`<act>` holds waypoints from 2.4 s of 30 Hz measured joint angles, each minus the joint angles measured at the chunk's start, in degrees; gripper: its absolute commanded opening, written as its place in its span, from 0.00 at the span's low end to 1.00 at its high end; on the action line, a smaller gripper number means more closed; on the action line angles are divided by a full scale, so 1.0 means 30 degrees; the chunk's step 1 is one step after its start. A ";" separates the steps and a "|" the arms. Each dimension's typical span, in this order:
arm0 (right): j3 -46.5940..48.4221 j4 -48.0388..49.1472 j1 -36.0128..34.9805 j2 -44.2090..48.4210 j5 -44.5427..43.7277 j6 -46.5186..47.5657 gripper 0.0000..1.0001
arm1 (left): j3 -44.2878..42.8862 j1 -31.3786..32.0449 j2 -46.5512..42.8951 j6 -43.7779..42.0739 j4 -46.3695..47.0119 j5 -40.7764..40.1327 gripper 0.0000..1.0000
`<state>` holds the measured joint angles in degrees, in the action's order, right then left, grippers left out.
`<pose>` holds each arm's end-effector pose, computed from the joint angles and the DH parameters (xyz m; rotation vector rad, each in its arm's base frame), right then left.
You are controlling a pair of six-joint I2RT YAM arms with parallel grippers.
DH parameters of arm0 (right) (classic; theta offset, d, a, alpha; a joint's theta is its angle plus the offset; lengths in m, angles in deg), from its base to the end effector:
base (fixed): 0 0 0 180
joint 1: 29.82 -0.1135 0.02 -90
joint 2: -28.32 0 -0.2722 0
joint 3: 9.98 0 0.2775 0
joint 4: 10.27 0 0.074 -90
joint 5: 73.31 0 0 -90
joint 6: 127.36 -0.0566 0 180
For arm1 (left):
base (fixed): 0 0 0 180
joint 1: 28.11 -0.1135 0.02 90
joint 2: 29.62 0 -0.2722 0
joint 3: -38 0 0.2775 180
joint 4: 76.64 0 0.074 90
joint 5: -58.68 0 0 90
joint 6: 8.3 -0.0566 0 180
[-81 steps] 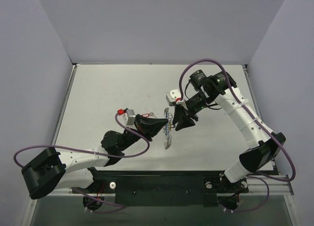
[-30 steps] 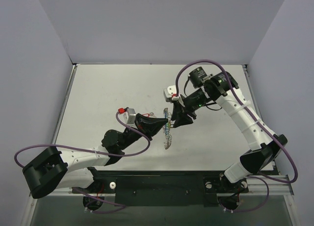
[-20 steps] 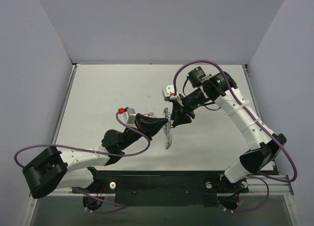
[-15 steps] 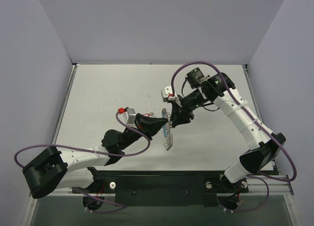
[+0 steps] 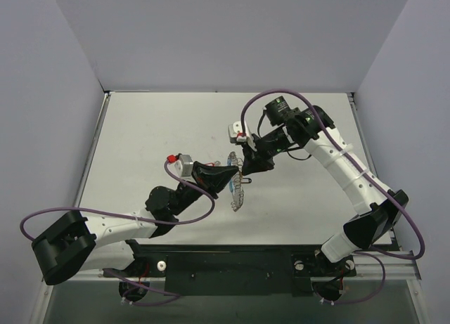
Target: Put the keys on the keyring
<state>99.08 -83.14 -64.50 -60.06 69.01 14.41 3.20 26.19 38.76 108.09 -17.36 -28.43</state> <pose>0.2529 0.2294 0.3978 -1.7764 1.3496 0.9567 0.1544 -0.2197 0.2697 0.3404 1.1675 -1.2750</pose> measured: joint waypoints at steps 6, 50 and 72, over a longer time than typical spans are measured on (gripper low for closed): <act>-0.0204 0.1107 -0.0415 0.0000 -0.0874 -0.0867 0.00 | 0.0219 0.0226 -0.0182 -0.0452 -0.0168 -0.1450 0.00; -0.2659 0.4116 0.1333 0.1923 0.2557 -0.6113 0.21 | 0.0743 -0.0015 -0.0634 -0.0372 0.0044 -0.1005 0.00; -0.3410 0.4065 0.0270 0.1909 0.0663 -0.5355 0.22 | 0.0750 -0.0015 -0.0539 0.0007 0.0051 -0.0284 0.00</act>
<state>88.85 -70.94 -63.69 -54.33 71.00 -1.66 5.46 26.15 37.14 108.11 -17.21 -29.28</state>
